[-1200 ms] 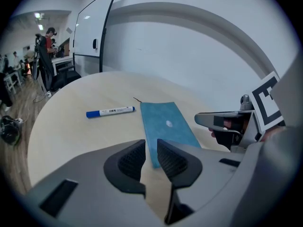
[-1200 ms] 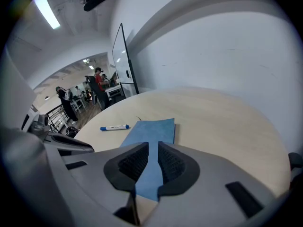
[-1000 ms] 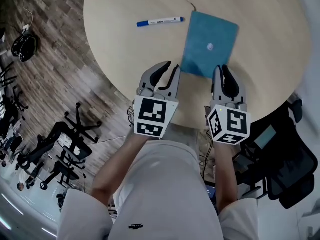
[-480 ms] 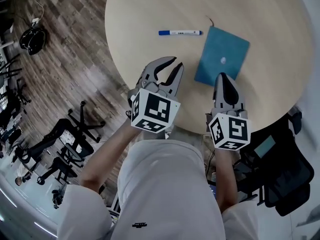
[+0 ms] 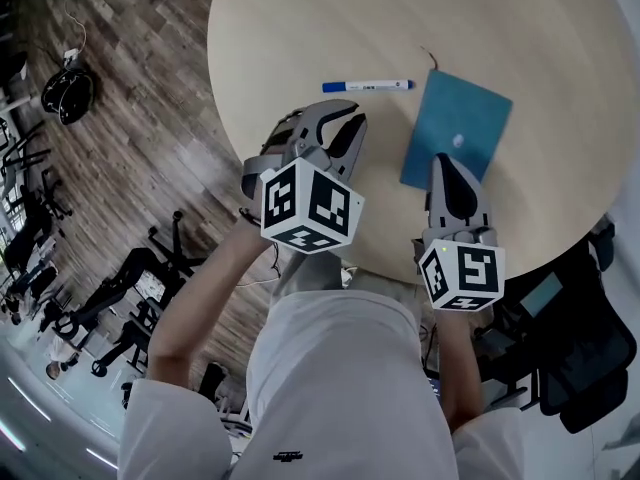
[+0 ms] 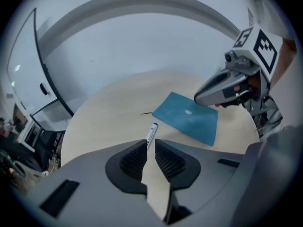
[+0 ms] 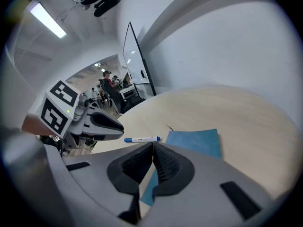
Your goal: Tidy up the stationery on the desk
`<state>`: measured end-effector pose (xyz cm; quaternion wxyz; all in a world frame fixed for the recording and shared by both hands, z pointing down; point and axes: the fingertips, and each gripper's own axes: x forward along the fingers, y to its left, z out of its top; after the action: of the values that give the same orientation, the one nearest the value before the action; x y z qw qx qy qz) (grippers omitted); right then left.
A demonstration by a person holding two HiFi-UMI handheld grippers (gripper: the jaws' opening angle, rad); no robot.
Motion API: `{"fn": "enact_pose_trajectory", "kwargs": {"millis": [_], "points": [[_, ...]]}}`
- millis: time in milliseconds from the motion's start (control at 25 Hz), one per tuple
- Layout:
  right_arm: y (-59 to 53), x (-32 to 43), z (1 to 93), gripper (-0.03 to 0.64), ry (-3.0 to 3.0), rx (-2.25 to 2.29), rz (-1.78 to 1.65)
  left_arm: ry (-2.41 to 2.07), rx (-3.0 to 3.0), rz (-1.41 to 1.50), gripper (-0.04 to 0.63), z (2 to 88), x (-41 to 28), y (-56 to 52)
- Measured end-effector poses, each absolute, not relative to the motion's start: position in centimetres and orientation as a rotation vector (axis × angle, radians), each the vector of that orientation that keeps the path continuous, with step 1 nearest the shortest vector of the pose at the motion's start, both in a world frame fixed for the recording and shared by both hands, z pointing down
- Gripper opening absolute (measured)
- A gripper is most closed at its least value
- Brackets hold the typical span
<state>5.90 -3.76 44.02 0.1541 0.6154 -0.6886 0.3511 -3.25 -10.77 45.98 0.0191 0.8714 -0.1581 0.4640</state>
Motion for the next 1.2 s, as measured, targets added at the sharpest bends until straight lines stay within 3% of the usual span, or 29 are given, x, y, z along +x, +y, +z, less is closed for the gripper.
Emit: {"fn": "enact_pose_trajectory", "kwargs": {"millis": [760, 1200], "points": [[-5.5, 7.1, 45.8, 0.034, -1.957, 1.75, 1.091, -0.189, 2.726, 1.605, 0.098, 52.1, -0.1, -14.1], [-5.6, 7.8, 46.6, 0.034, -1.948, 1.749, 1.091, -0.115, 2.632, 1.595, 0.086, 53.8, -0.1, -13.7]]}}
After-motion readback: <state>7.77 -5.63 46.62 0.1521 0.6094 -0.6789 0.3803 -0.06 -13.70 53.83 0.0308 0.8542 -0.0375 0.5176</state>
